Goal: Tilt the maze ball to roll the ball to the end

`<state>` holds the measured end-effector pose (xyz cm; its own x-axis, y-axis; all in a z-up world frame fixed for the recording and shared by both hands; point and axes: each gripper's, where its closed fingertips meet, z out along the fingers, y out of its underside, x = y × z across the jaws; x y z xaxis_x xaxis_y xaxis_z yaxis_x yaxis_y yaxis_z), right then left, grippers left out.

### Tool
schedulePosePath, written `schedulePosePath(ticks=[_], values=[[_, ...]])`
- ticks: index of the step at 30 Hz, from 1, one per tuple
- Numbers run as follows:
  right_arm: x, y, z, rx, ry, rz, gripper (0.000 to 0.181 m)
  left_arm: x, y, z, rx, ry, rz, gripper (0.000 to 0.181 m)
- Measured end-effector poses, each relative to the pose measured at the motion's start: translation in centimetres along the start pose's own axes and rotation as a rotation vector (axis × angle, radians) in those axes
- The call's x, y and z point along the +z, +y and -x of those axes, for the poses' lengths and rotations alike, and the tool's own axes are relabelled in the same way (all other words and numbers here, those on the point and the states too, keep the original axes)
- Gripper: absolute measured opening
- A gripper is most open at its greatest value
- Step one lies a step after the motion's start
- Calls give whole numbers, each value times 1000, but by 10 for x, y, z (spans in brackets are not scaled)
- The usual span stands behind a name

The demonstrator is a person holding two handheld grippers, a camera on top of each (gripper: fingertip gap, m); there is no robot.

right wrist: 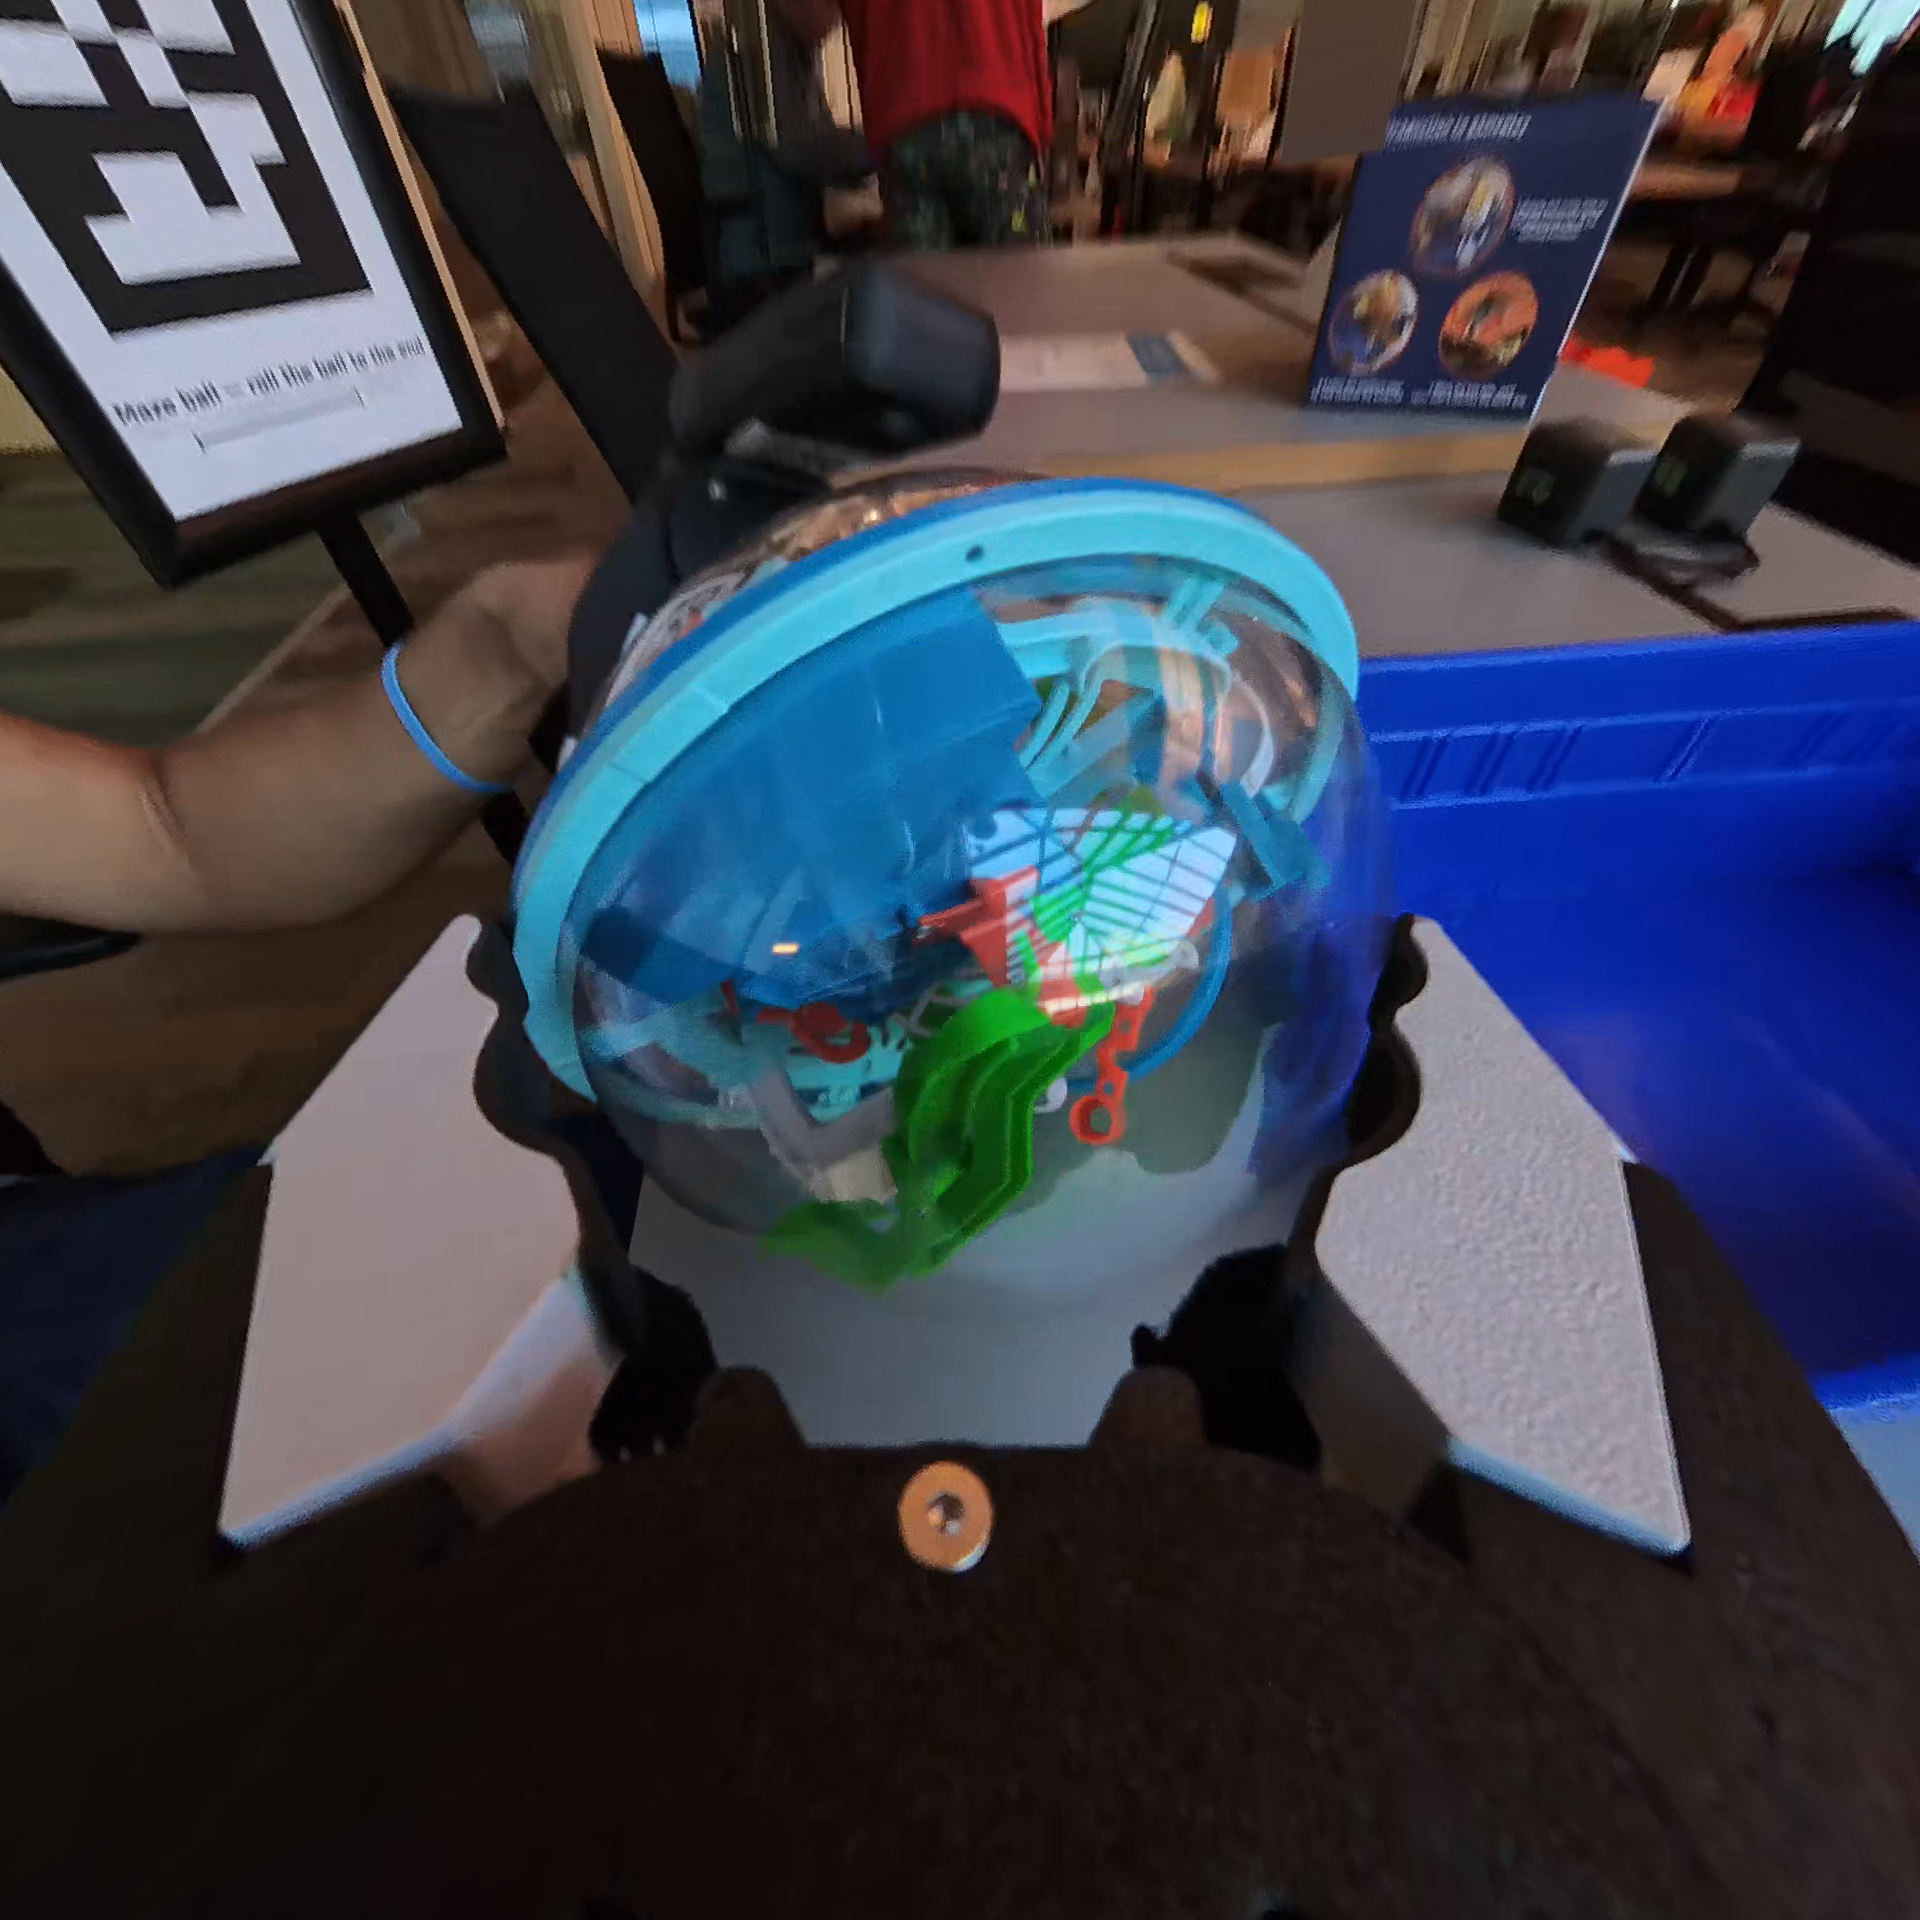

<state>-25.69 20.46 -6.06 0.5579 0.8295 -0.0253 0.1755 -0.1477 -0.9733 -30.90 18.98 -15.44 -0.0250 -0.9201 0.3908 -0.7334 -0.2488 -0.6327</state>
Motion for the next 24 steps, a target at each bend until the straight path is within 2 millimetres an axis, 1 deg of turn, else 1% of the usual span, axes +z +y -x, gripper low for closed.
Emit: schedulePosePath(ticks=[2, 4, 8, 11, 13, 15, 16, 17, 18, 20, 22, 23, 24], values=[[-4, -2, -2, -36, 14, -17, 155, 7, -5, 2, 29, -3, -25, 148], [-10, -3, -1, -105, 42, 18, 155, 12, -12, 5, 87, -38, -67, 148], [-20, -13, 4, -216, 94, 65, 154, 6, -32, 3, 192, -103, -173, 147], [-24, -22, 8, -235, 97, 48, 155, 6, -36, -3, 202, -92, -191, 147], [-26, -27, 10, -198, 84, 27, 155, 11, -35, -11, 166, -34, -177, 147], [-28, -31, 10, -121, 62, -2, 155, 18, -30, -21, 116, 36, -142, 146], [-30, -32, 9, -63, 45, -14, 155, 23, -25, -25, 107, 53, -104, 141], [-32, -32, 8, 6, 26, -24, 153, 29, -19, -28, 115, 59, -60, 131], [-35, -31, 5, 72, 11, -32, 153, 35, -15, -34, 132, 69, -29, 125], [-42, -27, 0, 145, -6, -42, 154, 45, -10, -47, 159, 107, 7, 139], [-49, -15, -2, 157, -16, -3, 154, 52, -4, -50, 183, 93, 52, 152], [-51, -8, -3, 157, -14, 32, 154, 54, -1, -54, 198, 102, 72, 151], [-54, -8, -4, 155, -17, 18, 154, 54, 1, -60, 215, 129, 79, 147]])
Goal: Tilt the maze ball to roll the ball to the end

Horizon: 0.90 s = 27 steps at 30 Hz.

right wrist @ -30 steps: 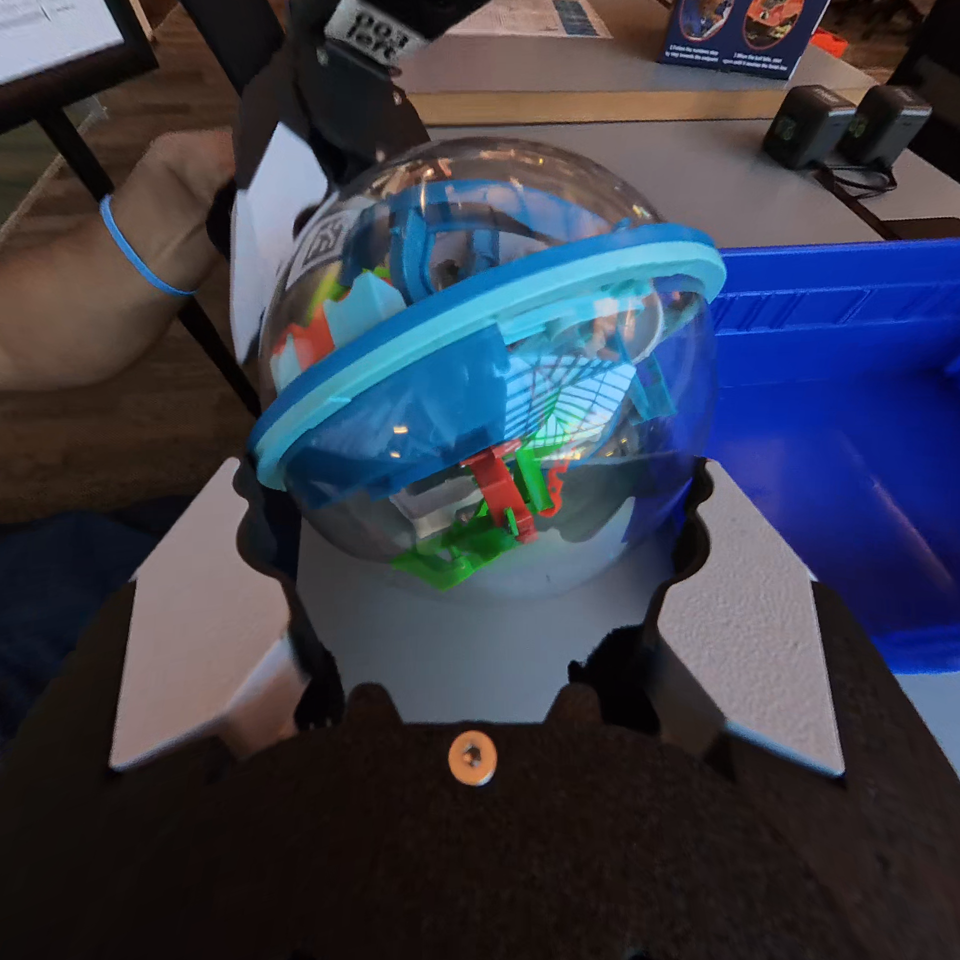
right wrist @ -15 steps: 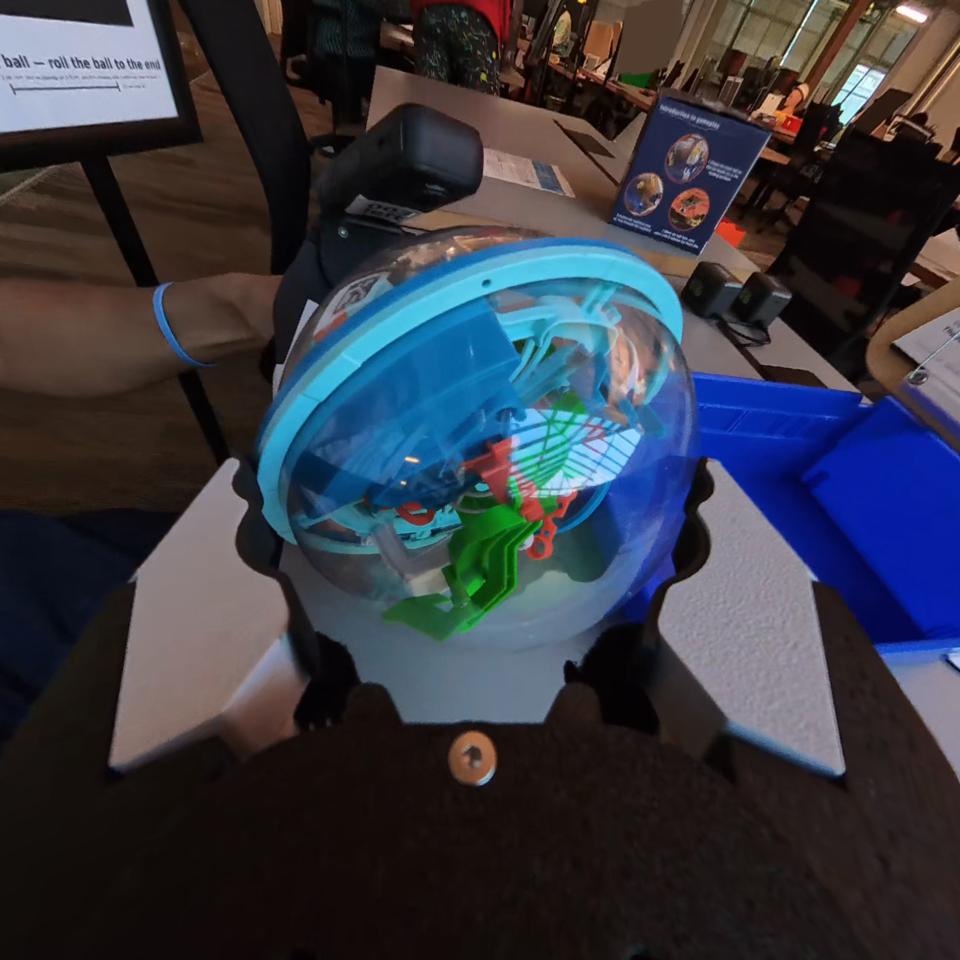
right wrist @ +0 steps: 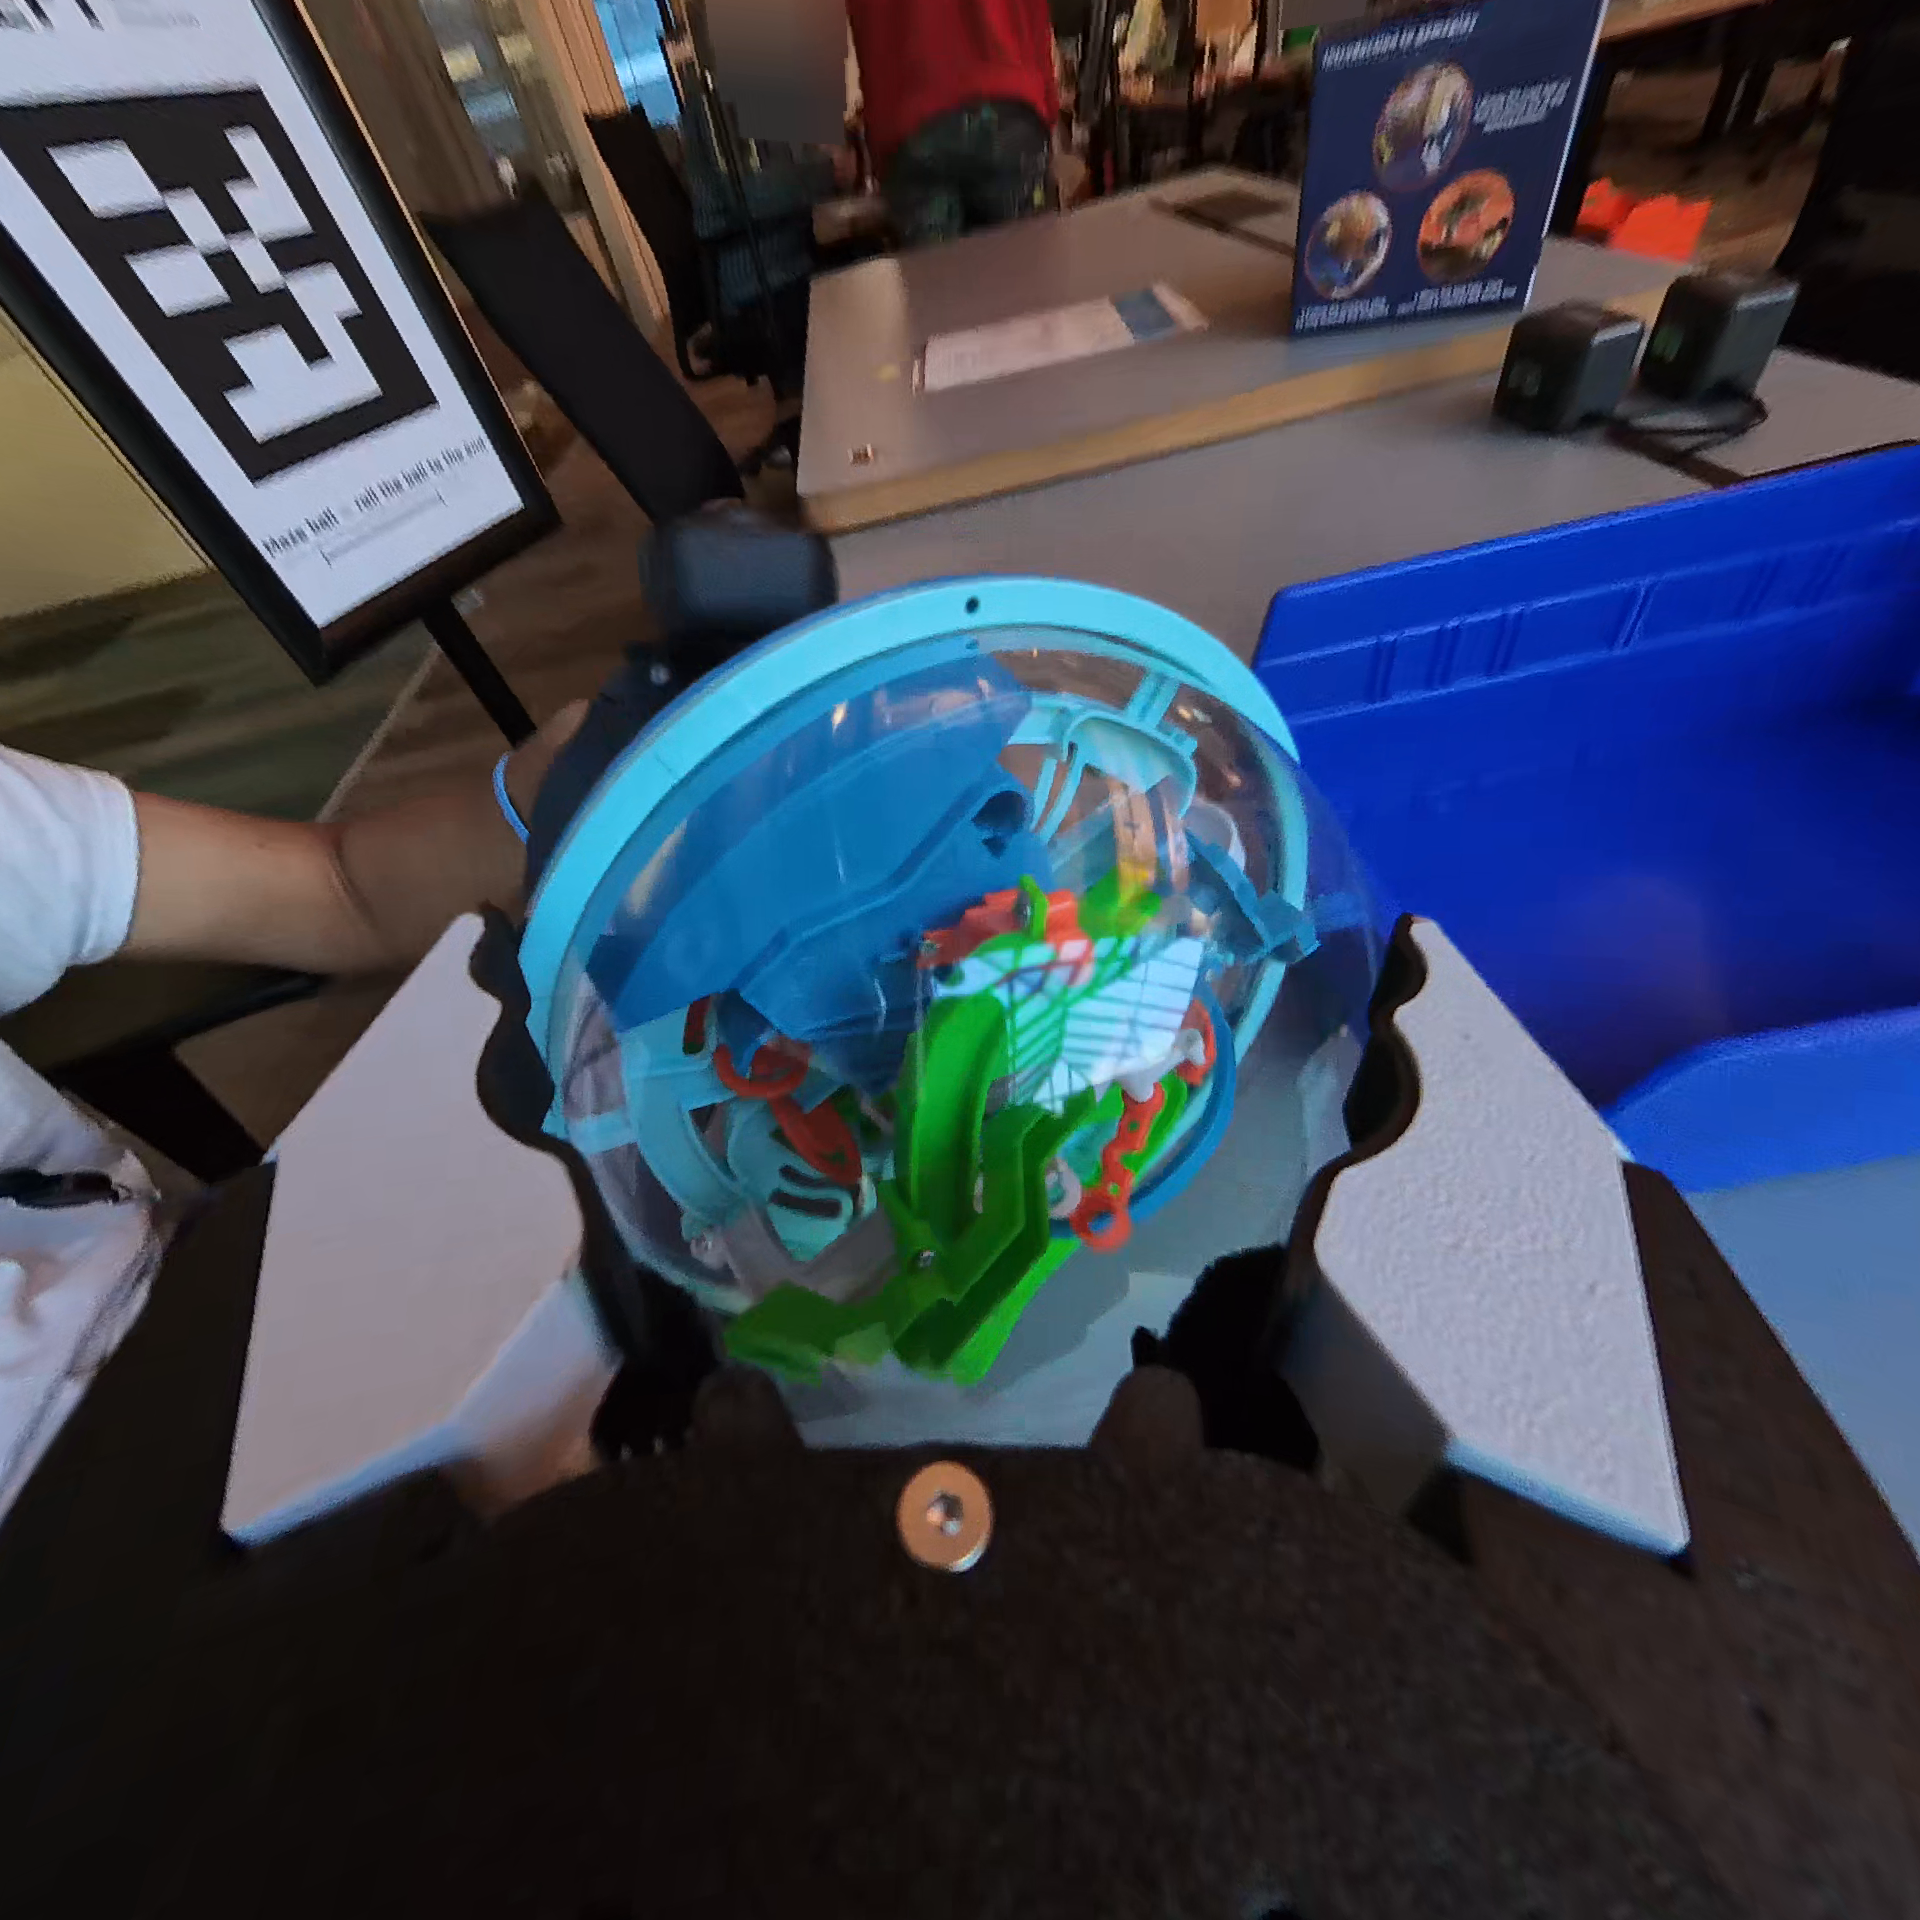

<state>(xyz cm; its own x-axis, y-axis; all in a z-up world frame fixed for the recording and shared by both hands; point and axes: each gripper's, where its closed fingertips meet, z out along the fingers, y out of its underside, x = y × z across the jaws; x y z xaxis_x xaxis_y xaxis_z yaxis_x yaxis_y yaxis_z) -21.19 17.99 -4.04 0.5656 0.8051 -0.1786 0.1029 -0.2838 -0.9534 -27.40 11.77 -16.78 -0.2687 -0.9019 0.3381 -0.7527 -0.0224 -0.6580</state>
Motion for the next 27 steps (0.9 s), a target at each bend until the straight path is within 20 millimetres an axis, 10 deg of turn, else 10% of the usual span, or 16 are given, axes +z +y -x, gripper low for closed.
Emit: schedulePosePath(ticks=[4, 9, 14, 20, 27], values=[[-6, -1, -3, 15, -26, -35, 154, 3, 2, -28, 79, 88, 36, 135], [1, 4, 2, 46, -109, -61, 154, -29, 14, -14, 158, -6, 100, 139], [1, 3, -3, 76, -132, -86, 154, -62, -33, 45, 222, -284, -128, 160], [-2, 4, -9, 151, -196, -136, 153, -54, -85, 36, 397, -125, -341, 159], [-22, -4, -29, 200, -164, -261, 144, -44, -91, 50, 243, -65, -342, 159]])
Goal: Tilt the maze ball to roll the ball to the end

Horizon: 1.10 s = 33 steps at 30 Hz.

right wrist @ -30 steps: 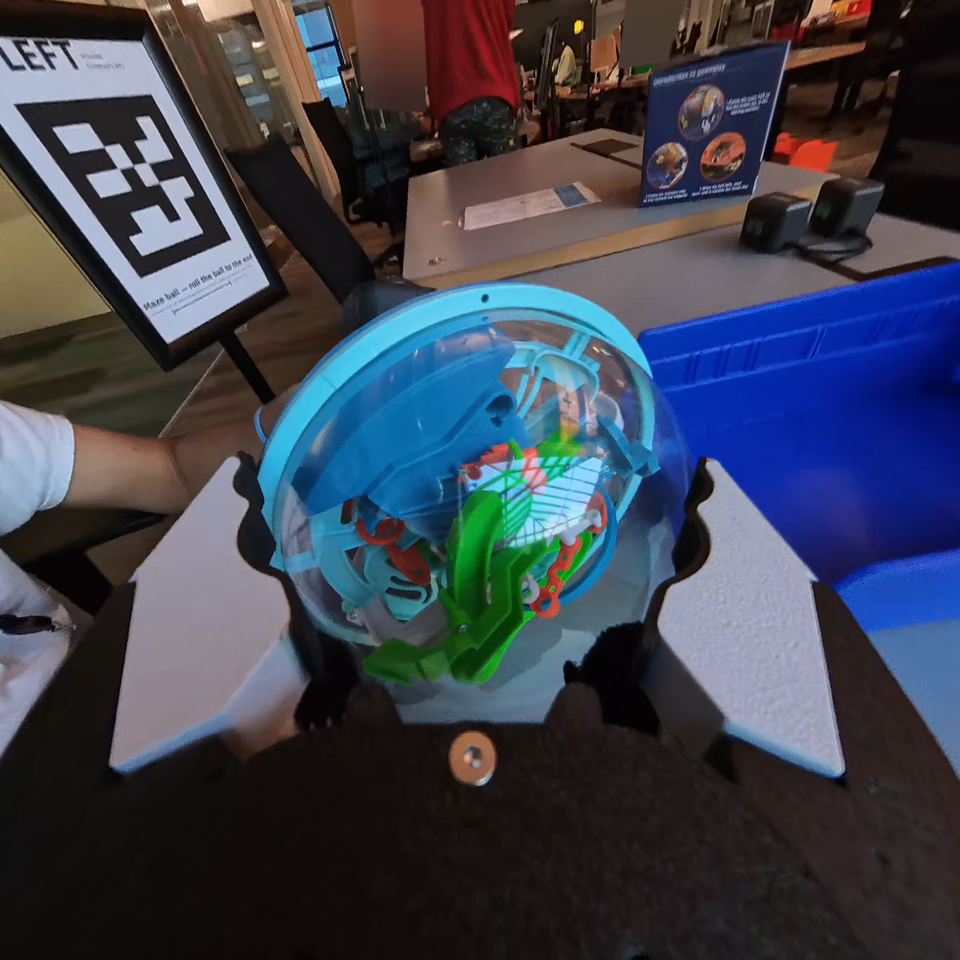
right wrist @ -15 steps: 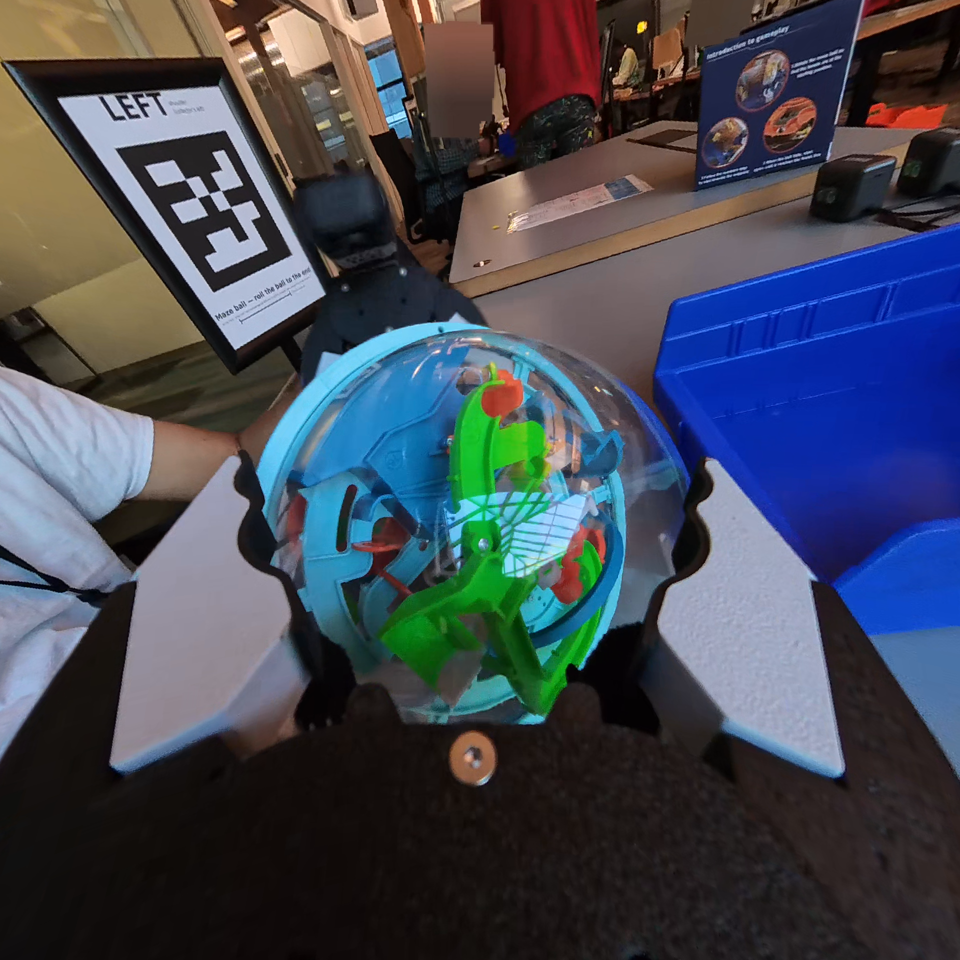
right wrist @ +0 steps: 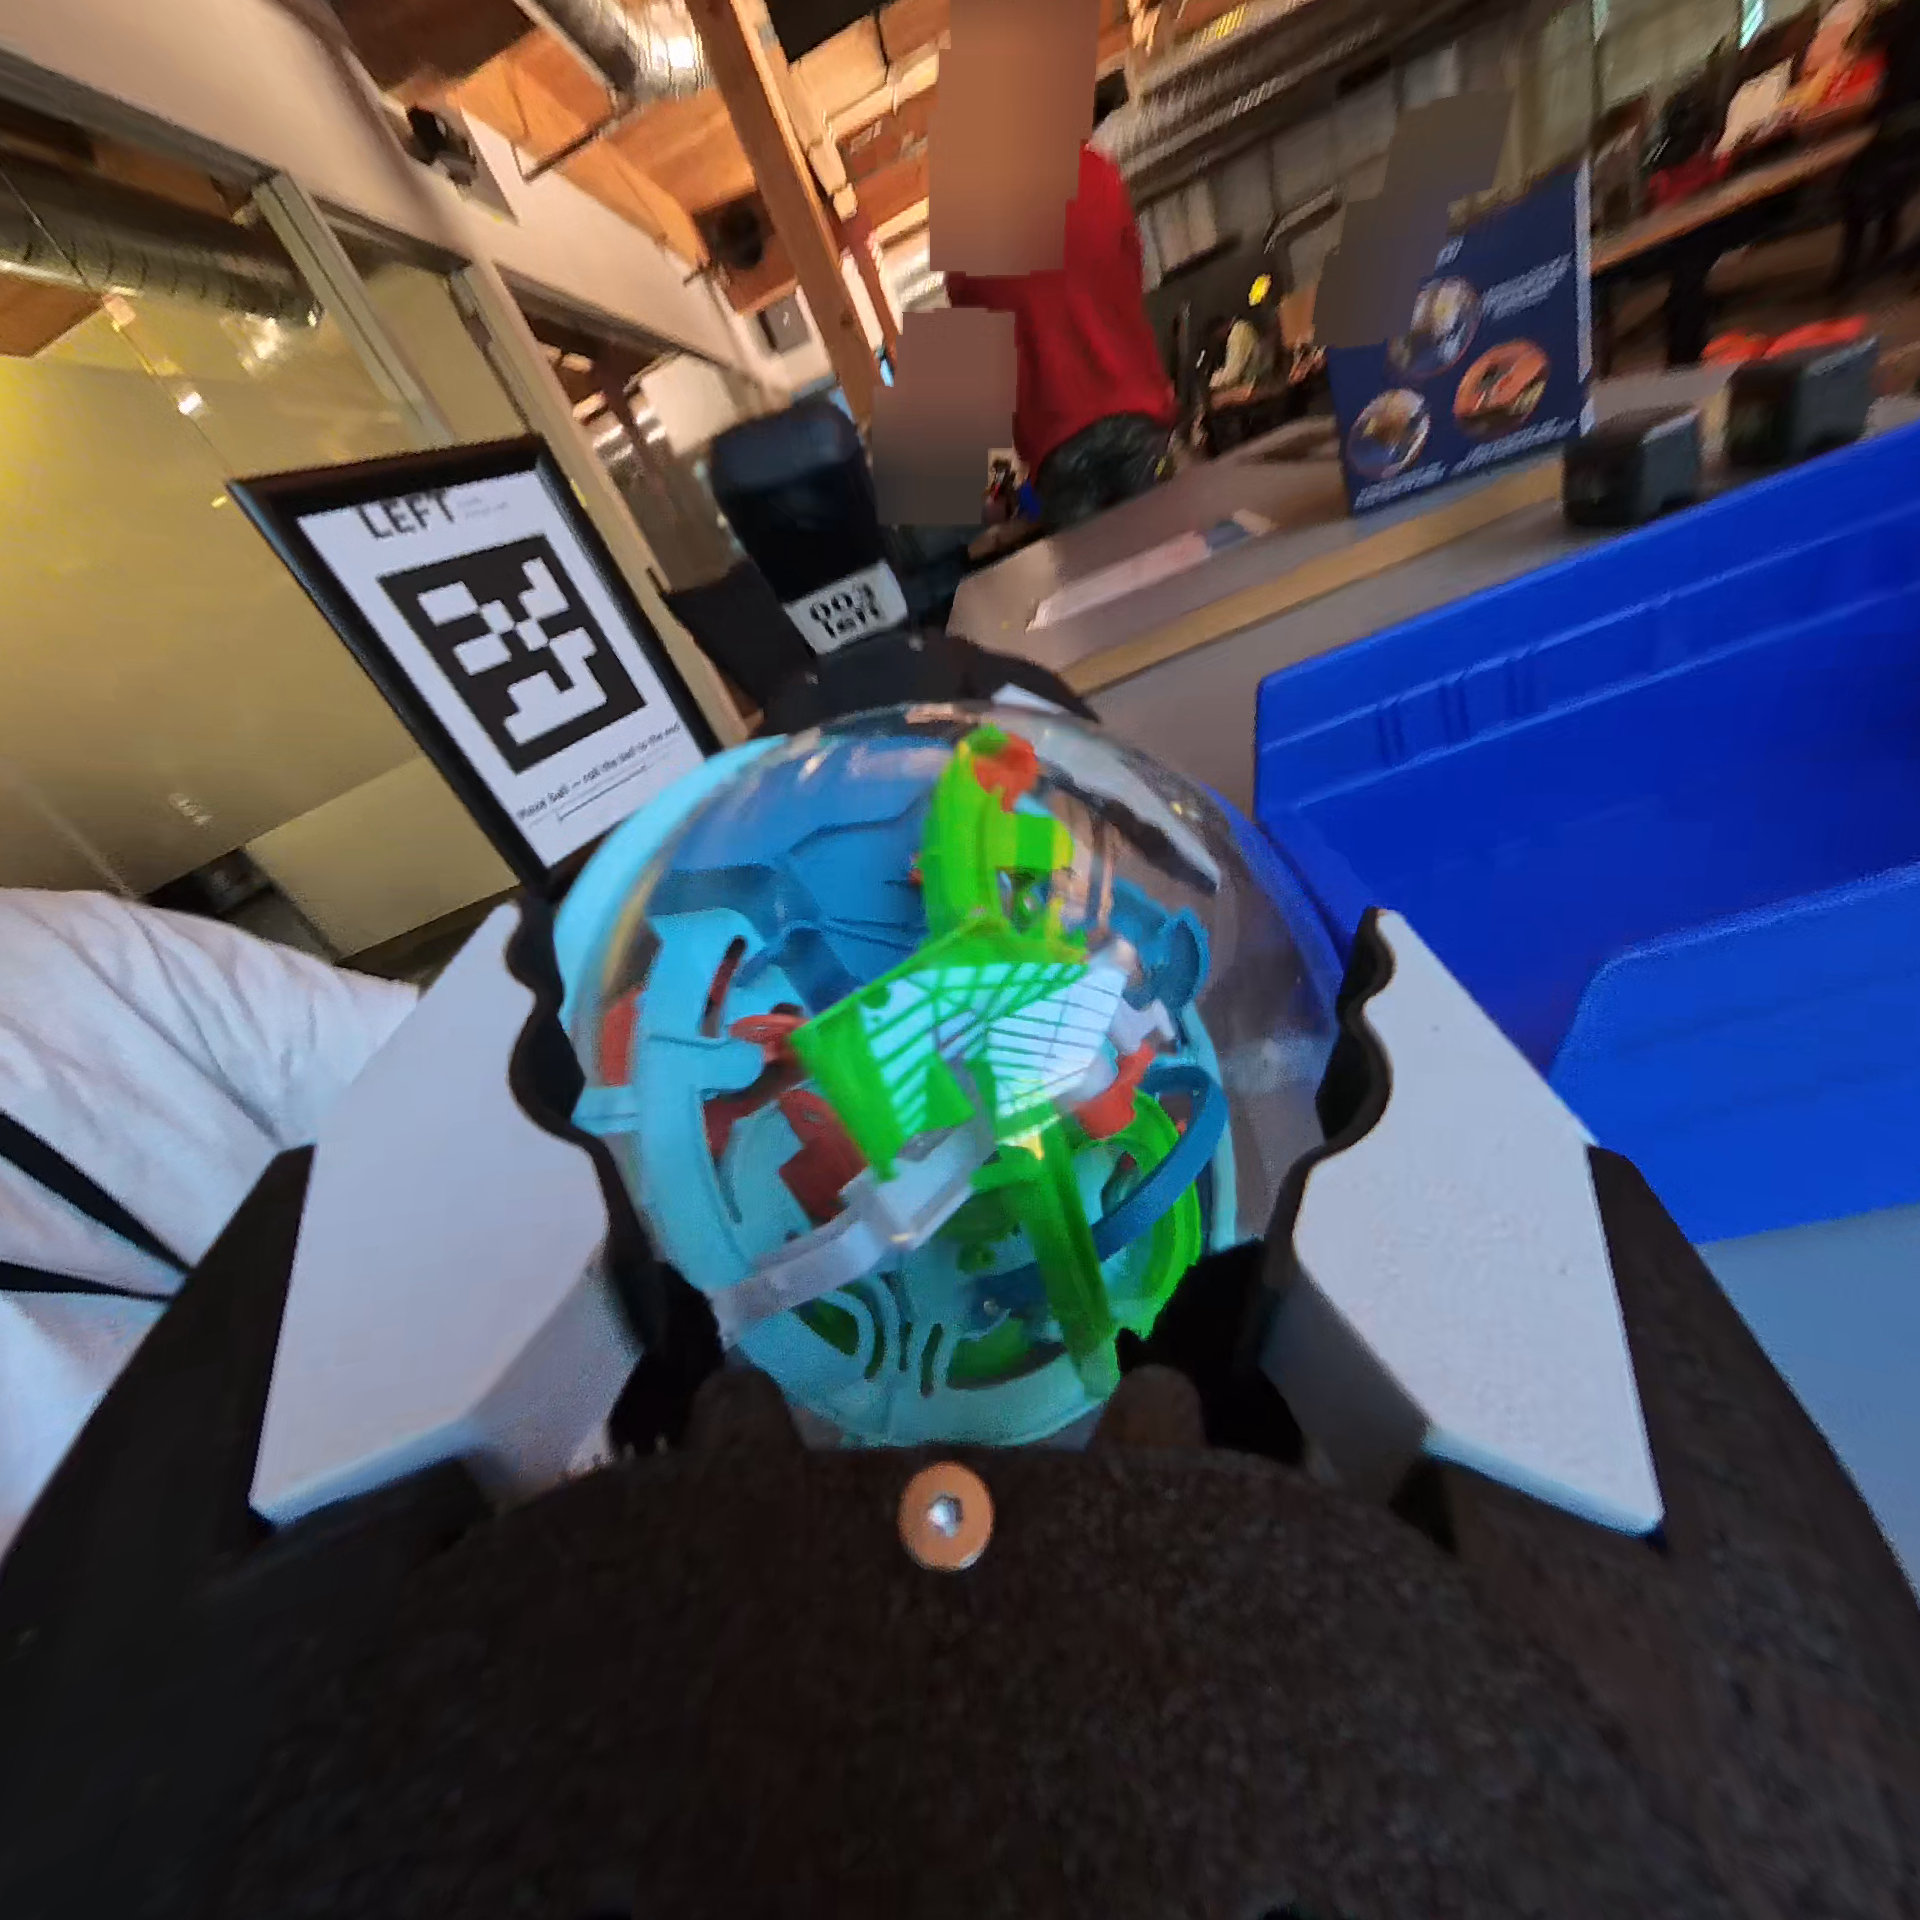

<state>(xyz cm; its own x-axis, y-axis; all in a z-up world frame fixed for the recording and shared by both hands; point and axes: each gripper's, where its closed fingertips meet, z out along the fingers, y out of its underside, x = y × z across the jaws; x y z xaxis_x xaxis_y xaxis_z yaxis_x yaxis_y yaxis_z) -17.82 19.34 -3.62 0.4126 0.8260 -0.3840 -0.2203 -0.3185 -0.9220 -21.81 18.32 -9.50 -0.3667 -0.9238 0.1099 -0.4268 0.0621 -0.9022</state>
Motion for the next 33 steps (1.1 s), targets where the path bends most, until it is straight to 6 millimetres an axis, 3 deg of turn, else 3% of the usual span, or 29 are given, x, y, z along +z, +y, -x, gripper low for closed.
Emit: schedulePosePath(ticks=[2, 4, 8, 13, 16, 21, 28, 33], values=[[-16, -13, 8, -40, 37, -42, 141, 2, 2, 2, -49, 2, -4, 159], [-34, -8, 10, -98, 138, 21, 136, 3, 2, 3, -72, -4, -18, 159], [-56, 37, 11, -214, 290, 161, 135, 8, -1, 5, -120, -22, -41, 158], [-43, 78, -8, -236, 363, 234, 151, 21, -11, 6, -229, -15, -55, 158], [-40, 74, -11, -186, 363, 229, 154, 22, -14, 7, -330, -12, -51, 159], [-39, 52, 0, -40, 328, 144, 156, 21, -10, -5, -584, 141, -61, 159], [-35, 51, 8, 31, 327, 177, 155, 16, -11, -13, -663, 170, -83, 159], [-32, 52, 12, 60, 324, 238, 154, 17, 4, -27, -731, 284, -42, 158]])
